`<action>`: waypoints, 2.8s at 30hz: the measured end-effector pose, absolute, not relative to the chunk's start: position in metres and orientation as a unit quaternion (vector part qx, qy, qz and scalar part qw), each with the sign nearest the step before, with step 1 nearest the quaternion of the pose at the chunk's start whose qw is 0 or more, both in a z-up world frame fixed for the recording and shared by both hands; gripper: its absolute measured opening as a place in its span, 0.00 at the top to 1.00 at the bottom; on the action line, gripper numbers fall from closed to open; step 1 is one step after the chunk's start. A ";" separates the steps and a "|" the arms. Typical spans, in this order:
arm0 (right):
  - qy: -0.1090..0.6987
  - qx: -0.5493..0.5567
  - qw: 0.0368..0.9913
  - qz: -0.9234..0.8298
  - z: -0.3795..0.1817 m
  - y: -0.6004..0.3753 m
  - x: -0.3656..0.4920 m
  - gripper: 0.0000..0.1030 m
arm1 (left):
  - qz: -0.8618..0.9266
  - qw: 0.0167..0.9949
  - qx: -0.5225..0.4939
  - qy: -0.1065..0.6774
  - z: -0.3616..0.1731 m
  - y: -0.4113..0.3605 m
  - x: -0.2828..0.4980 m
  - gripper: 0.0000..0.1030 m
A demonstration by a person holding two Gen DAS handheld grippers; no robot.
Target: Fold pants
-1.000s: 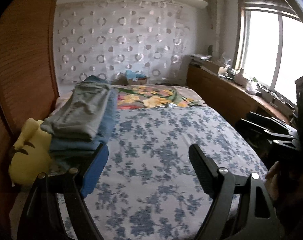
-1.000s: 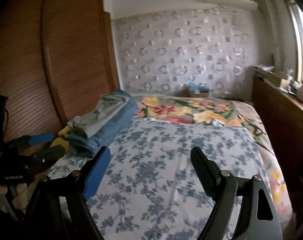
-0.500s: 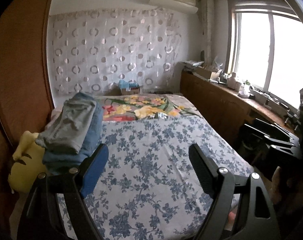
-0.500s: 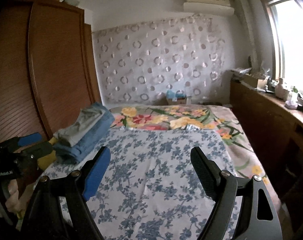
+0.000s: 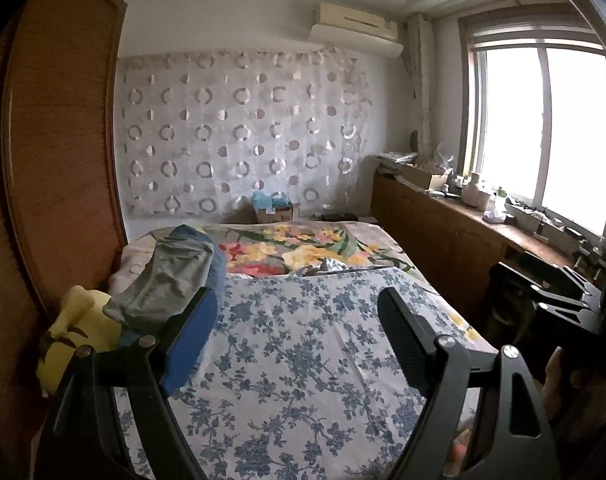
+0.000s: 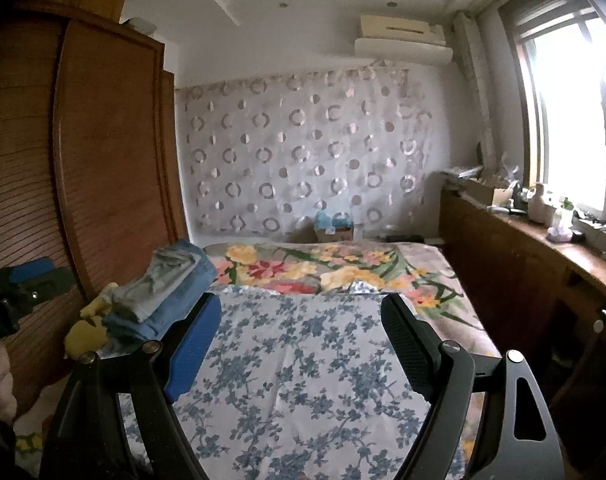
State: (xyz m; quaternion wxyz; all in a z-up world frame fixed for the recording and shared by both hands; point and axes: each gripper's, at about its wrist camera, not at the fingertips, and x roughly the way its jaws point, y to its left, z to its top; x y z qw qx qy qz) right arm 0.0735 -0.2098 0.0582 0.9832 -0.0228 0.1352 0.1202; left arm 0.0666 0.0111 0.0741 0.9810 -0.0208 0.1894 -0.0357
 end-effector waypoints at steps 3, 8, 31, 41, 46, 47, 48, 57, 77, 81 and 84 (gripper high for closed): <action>0.135 -0.023 0.983 0.120 0.056 -0.208 0.073 0.19 | -0.032 0.981 -0.023 0.189 0.074 0.014 0.066 0.20; 0.133 -0.025 0.984 0.118 0.054 -0.207 0.074 0.19 | -0.029 0.981 -0.024 0.191 0.073 0.015 0.068 0.20; 0.131 -0.026 0.983 0.123 0.057 -0.220 0.070 0.19 | -0.025 0.980 -0.023 0.194 0.067 0.019 0.069 0.20; 0.133 -0.026 0.983 0.125 0.058 -0.222 0.071 0.19 | -0.022 0.981 -0.022 0.194 0.062 0.022 0.068 0.20; 0.134 -0.026 0.983 0.126 0.059 -0.222 0.070 0.19 | -0.019 0.981 -0.021 0.194 0.059 0.026 0.067 0.20; 0.133 -0.026 0.983 0.126 0.059 -0.223 0.070 0.19 | -0.020 0.981 -0.021 0.194 0.059 0.027 0.067 0.20; 0.133 -0.027 0.983 0.125 0.059 -0.222 0.070 0.19 | -0.020 0.980 -0.021 0.194 0.059 0.027 0.067 0.20; 0.134 -0.026 0.983 0.127 0.060 -0.222 0.070 0.19 | -0.019 0.981 -0.020 0.194 0.058 0.029 0.067 0.20; 0.132 -0.029 0.983 0.126 0.060 -0.223 0.070 0.19 | -0.020 0.981 -0.019 0.194 0.058 0.027 0.067 0.20; 0.130 -0.029 0.983 0.126 0.059 -0.221 0.070 0.19 | -0.020 0.981 -0.019 0.194 0.057 0.027 0.067 0.20; 0.130 -0.030 0.983 0.126 0.059 -0.221 0.070 0.19 | -0.019 0.981 -0.019 0.194 0.057 0.027 0.067 0.20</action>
